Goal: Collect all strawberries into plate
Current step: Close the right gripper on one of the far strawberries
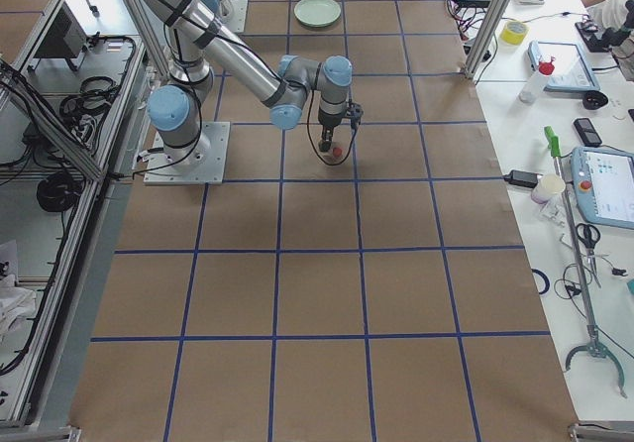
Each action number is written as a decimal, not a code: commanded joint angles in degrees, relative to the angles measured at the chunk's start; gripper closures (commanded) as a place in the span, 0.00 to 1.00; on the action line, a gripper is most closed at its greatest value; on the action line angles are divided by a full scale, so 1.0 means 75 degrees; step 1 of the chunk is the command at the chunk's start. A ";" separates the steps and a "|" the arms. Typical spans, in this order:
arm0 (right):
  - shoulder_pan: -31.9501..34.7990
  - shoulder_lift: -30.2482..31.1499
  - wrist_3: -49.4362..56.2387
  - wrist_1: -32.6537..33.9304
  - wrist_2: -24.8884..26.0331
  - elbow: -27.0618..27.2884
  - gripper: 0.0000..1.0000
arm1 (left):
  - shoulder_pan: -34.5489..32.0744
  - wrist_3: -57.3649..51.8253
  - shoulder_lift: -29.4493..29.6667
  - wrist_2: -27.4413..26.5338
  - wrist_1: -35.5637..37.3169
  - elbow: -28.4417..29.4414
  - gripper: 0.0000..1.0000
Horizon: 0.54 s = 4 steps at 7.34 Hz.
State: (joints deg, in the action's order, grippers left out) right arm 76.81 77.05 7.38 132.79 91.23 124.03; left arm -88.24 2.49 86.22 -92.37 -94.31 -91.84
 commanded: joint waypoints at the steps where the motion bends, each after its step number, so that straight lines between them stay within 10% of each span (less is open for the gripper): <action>1: 0.0000 -0.0031 0.0012 0.0002 0.0000 -0.0002 0.76 | 0.0000 -0.0004 0.0000 -0.0011 0.0000 0.0000 0.00; 4: 0.0047 0.0121 0.0013 -0.0161 0.0035 -0.0328 1.00 | 0.0011 -0.0016 0.0000 -0.0012 0.0000 0.0000 0.00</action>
State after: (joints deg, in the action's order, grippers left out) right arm 76.88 77.22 7.70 132.42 91.45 123.20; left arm -88.17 2.39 86.22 -92.46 -94.31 -91.82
